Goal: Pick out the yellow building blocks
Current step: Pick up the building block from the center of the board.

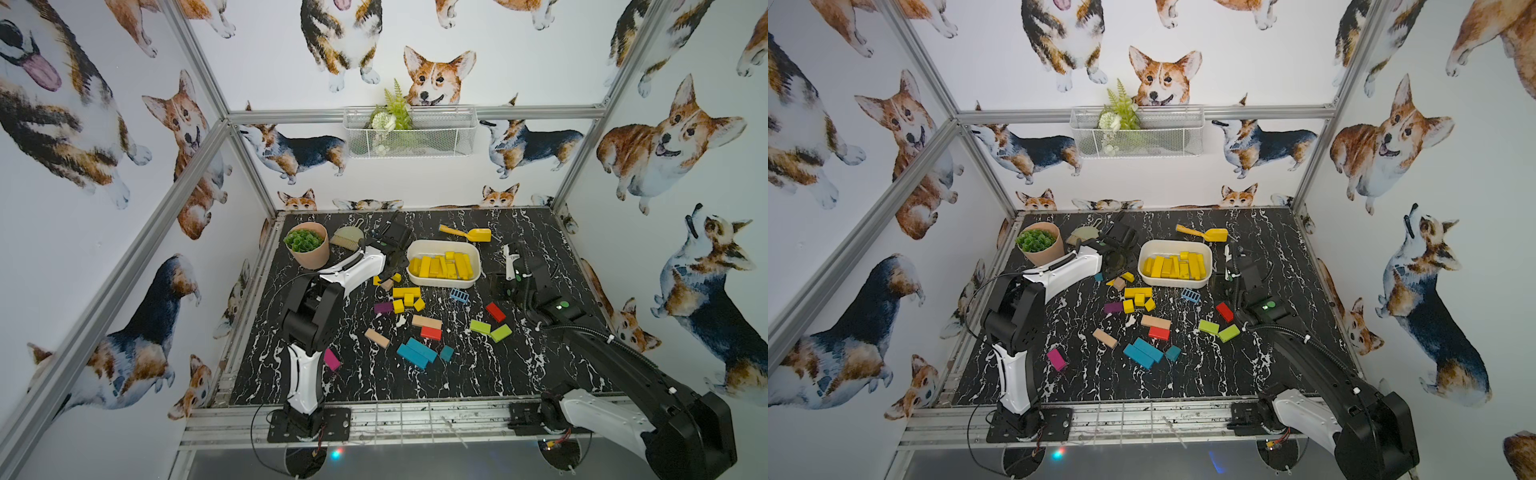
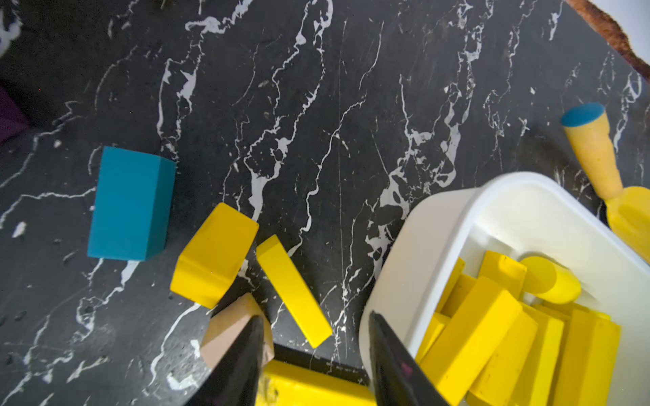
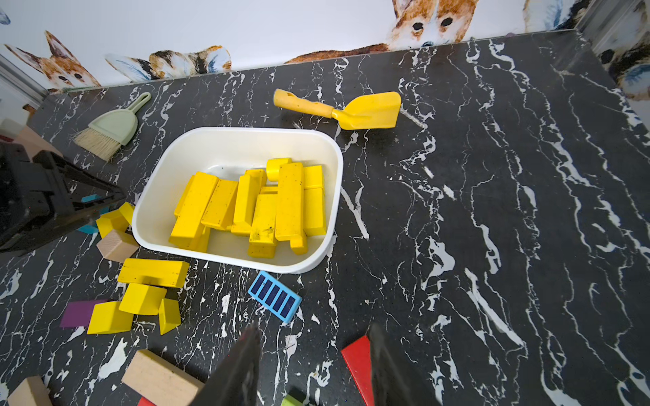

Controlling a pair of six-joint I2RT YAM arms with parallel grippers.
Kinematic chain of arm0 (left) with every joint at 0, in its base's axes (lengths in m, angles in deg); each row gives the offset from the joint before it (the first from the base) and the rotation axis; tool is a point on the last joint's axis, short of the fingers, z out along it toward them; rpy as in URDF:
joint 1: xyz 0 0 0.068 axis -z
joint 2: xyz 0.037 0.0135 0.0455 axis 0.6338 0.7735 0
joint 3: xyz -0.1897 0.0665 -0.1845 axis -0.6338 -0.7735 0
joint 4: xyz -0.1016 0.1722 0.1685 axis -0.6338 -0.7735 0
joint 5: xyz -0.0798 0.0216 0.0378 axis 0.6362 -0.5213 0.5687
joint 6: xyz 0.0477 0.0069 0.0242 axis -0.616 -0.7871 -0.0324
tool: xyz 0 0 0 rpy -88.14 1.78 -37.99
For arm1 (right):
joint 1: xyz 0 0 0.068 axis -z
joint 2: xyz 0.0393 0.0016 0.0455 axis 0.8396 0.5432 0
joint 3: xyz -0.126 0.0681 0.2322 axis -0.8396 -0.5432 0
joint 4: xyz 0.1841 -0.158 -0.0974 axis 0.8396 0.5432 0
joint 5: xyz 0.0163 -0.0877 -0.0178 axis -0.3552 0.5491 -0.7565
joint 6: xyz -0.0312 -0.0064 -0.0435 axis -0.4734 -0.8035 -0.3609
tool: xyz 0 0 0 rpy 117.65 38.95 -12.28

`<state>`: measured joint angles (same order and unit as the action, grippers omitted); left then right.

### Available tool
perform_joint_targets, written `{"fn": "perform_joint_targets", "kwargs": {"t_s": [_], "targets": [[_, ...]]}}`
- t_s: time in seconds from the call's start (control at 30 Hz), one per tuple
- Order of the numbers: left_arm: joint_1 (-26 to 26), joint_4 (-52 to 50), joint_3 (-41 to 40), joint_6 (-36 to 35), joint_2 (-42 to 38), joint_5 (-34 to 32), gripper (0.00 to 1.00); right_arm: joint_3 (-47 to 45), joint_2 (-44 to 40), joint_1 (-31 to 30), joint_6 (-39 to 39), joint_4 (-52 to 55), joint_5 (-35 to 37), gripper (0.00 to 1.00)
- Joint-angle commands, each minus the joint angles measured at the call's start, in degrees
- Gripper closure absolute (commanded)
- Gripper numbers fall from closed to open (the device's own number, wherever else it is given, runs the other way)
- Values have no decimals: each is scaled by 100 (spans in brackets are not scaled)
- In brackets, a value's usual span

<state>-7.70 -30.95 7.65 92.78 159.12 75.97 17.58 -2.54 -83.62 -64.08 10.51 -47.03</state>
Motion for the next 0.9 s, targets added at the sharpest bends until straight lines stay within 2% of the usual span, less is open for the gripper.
{"fn": "perform_joint_targets", "kwargs": {"t_s": [0.0, 0.3, 0.53, 0.87], "targets": [[0, -712, 449, 482, 289, -233, 51, -66, -73, 0, 62, 33, 106, 48], [48, -1088, 747, 797, 594, -647, 53, -204, -290, -1, 79, 88, 189, 48], [75, -1026, 816, 807, 919, -553, 55, -242, -341, 7, 45, 103, 213, 48], [88, -982, 957, 666, 1085, -605, 68, -242, -353, 5, 9, 113, 203, 48]]}}
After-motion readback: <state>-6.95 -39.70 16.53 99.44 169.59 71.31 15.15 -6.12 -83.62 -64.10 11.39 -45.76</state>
